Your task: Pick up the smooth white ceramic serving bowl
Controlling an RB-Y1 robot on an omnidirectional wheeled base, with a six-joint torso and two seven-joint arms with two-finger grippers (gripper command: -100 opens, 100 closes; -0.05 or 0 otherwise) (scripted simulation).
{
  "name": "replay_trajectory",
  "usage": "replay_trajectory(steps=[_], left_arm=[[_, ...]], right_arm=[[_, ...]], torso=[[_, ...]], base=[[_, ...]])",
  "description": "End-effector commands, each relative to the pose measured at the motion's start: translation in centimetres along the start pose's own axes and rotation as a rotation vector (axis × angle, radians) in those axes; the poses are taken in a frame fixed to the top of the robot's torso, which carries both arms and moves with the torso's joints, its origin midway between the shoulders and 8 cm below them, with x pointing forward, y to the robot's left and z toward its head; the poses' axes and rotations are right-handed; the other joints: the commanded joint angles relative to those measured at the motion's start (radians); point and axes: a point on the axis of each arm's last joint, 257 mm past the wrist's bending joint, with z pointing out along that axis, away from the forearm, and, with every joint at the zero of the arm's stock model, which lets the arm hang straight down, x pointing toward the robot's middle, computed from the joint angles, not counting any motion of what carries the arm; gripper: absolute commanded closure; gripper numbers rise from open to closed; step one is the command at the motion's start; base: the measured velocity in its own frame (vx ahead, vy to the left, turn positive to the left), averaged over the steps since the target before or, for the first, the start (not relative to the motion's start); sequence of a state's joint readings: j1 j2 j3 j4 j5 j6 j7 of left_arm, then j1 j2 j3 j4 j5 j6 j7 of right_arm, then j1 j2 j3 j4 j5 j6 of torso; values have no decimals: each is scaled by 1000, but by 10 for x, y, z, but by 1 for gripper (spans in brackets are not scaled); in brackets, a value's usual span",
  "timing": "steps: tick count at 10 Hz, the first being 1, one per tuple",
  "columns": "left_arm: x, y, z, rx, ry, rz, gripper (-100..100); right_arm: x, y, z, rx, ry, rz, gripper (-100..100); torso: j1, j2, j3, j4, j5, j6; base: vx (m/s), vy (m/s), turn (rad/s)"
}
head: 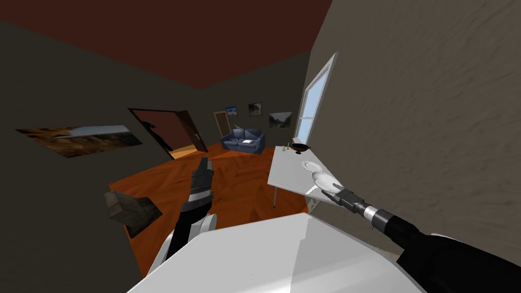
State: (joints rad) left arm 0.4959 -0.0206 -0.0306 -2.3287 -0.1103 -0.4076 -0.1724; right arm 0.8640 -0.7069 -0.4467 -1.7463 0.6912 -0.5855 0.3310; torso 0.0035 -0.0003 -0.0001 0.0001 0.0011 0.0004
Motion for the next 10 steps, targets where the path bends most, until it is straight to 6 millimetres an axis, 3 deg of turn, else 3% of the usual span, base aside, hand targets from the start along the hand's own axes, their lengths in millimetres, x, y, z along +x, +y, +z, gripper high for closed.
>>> replay_trajectory(steps=[1,2,3,10], left_arm=[[0,0,0,0,0,0,0],[0,0,0,0,0,0,0],[0,0,0,0,0,0,0],[0,0,0,0,0,0,0]], right_arm=[[16,-14,-13,-8,76,-86,-100],[30,-25,-25,-17,135,-149,-100],[31,-25,-25,-18,138,-154,-100],[103,-89,-114,-133,510,-505,-100]], torso=[[0,0,0,0,0,0],[-1,0,0,0,0,0],[1,-1,0,0,0,-1],[0,-2,-1,0,0,0]], base=[[20,44,97],[31,70,220],[24,47,58],[38,60,152]])
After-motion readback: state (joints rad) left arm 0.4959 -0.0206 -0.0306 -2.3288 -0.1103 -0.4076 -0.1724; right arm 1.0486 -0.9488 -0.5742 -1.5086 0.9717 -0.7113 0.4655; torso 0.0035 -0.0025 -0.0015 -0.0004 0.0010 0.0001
